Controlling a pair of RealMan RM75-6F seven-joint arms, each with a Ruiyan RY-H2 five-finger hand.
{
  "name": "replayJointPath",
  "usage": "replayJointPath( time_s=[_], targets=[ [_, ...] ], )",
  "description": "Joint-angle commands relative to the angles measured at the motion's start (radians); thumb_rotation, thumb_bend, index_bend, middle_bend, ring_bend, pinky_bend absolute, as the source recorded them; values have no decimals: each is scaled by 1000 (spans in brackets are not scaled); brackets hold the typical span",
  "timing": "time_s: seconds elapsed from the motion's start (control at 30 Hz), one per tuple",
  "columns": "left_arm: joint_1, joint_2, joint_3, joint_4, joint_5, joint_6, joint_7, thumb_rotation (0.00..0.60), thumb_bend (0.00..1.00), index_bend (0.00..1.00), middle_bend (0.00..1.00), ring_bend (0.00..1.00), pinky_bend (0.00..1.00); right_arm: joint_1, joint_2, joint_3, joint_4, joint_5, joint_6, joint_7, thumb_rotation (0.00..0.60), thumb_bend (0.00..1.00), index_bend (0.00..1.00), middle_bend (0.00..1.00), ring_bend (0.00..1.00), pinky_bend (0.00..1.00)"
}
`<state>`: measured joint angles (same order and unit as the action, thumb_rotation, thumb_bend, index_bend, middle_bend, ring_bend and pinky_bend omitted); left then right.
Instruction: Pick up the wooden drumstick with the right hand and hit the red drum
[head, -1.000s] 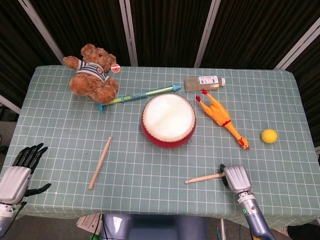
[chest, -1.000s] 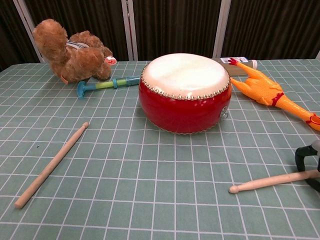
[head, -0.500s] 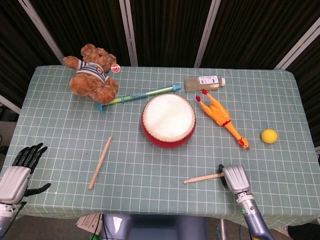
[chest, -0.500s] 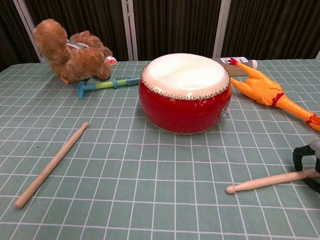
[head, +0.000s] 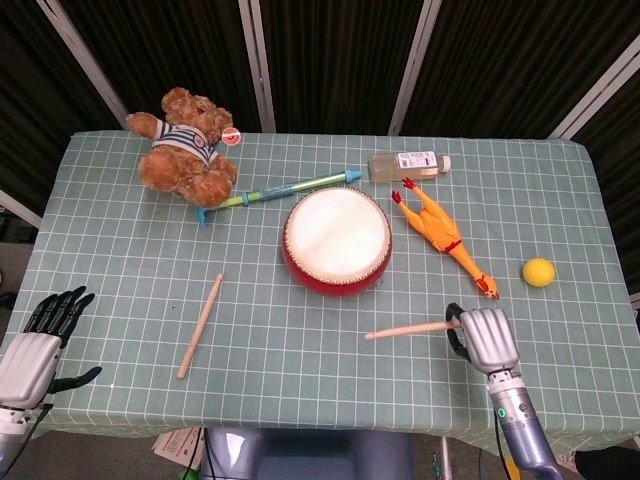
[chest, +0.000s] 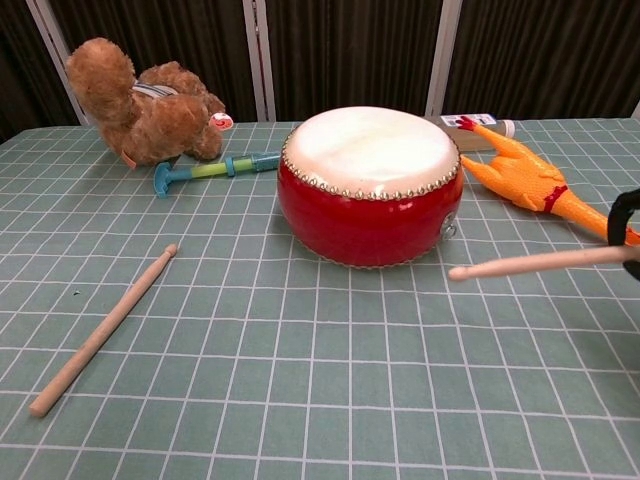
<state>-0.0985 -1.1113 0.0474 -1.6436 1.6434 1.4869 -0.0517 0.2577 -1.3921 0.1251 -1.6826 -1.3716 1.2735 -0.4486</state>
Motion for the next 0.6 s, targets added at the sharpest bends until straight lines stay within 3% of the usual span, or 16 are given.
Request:
replayJointPath(
  time_s=[0.03,0.37,0.6],
  targets=[
    [0,-1,0,0,0,0,0,600,0,0,0,0,0,-12,29,45,-64,72,30,9,600,656,1000,1000,1000,923],
    [2,-2,0,0,1,2,8,600,0,0,0,0,0,5,48,144,-142,284,35,-12,600,665,1000,1000,1000,923],
    [-2,1,2,0,-1,-6,-2,600,0,0,0,0,0,51,42,274,-173,533,20,3,600,665,1000,1000,1000,923]
  ],
)
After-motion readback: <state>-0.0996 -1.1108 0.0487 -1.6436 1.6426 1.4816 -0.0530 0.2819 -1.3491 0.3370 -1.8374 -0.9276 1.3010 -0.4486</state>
